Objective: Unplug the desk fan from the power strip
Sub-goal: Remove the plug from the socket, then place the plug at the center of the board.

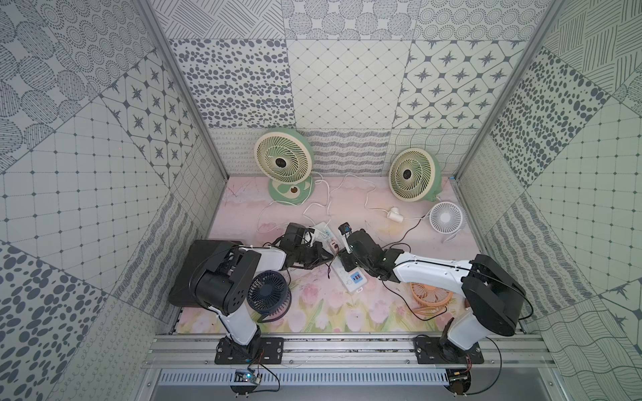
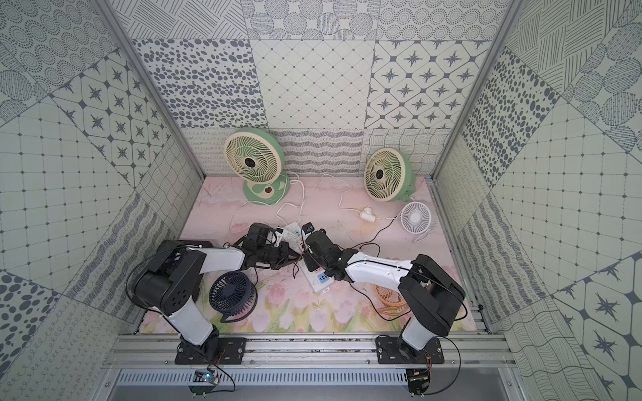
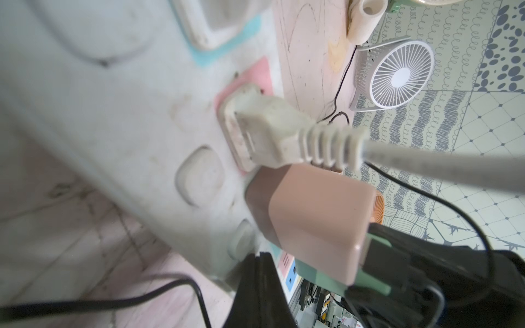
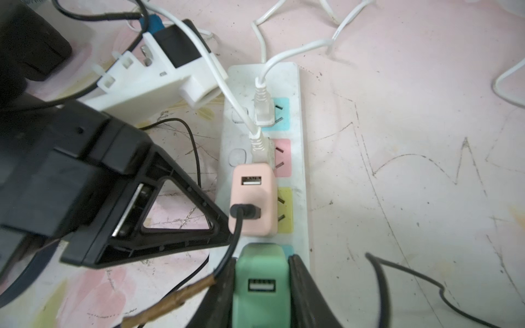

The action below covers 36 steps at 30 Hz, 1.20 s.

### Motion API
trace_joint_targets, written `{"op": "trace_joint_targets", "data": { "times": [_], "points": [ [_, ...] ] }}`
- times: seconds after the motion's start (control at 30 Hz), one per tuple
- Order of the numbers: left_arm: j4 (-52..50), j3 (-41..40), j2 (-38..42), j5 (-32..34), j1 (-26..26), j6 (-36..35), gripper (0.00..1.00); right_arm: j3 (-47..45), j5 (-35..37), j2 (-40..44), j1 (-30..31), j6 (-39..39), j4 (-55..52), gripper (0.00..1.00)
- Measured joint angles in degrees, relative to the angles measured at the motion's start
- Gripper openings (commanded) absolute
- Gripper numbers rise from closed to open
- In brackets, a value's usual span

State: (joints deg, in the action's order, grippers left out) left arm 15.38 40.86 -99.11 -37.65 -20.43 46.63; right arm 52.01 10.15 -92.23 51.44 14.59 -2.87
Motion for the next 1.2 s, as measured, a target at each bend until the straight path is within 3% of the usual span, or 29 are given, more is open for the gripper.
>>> {"op": "trace_joint_targets", "data": {
  "times": [0.23, 0.53, 0.87, 1.2],
  "points": [
    [0.02, 0.00, -0.02, 0.00, 0.00, -0.02, 0.00, -2.10, -1.75, 2.56, -3.50, 1.11, -0.50, 0.01],
    [0.02, 0.11, -0.13, -0.02, 0.00, 0.00, 0.00, -1.25, 1.38, 3.17, -1.33, -0.90, -4.07, 0.01],
    [0.09, 0.11, -0.20, -0.07, 0.07, 0.02, 0.00, -2.32, -1.88, 11.56, -14.47, 0.37, -5.16, 0.02],
    [0.48, -0.04, -0.22, -0.09, 0.11, 0.02, 0.00, -2.32, -8.61, 12.41, -30.29, 3.52, -6.88, 0.03]
  ]
}}
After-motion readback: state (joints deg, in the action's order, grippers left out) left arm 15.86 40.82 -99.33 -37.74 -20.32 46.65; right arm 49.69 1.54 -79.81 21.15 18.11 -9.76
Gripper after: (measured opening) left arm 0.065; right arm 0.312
